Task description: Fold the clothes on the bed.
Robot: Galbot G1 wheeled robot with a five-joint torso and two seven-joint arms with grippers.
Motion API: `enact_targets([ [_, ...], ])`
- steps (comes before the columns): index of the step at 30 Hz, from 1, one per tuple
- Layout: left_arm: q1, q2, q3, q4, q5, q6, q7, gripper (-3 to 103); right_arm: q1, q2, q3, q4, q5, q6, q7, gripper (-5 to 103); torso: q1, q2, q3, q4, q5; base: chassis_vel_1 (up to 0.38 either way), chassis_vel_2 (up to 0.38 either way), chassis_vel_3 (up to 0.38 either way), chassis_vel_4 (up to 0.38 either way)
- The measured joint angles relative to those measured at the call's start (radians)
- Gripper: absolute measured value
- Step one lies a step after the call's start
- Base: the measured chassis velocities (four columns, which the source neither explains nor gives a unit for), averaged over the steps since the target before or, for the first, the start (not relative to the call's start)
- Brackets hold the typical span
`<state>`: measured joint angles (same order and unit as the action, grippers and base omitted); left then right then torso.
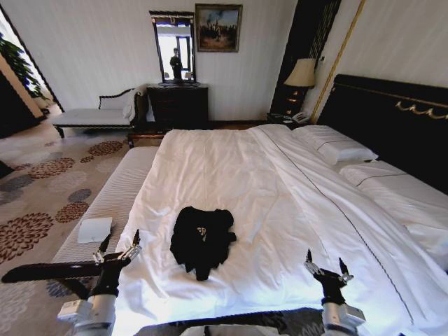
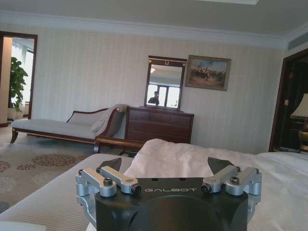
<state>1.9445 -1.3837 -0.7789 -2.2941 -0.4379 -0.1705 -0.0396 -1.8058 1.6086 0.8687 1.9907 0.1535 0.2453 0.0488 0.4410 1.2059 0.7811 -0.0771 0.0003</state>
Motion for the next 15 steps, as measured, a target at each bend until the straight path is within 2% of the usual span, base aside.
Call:
enact_targets([
  [6,-0.001,0.003,0.003,0.005,-0.003,0.004,0.000,100,-0.004,0.000,-0.014,0.005,-0.008,-0.008,0.001,100,0.000,0.000,0.000,0.0000,-0.0004,-0.056,0.046,0.050,-0.049],
  [11,-0.002,-0.002,0.007,0.010,-0.005,0.012,-0.003,100,-0.018,-0.019,-0.052,0.024,0.053,-0.050,0.002,100,0.001,0.000,0.000,-0.0001,-0.0004,-0.037,0.070,0.043,-0.058],
  [15,0.006,-0.005,0.001,0.024,0.003,0.013,-0.002,100,-0.011,-0.096,-0.102,0.079,0.193,-0.166,0.005,100,0.000,0.000,0.000,-0.0001,-0.0002,0.000,0.000,0.000,0.000],
])
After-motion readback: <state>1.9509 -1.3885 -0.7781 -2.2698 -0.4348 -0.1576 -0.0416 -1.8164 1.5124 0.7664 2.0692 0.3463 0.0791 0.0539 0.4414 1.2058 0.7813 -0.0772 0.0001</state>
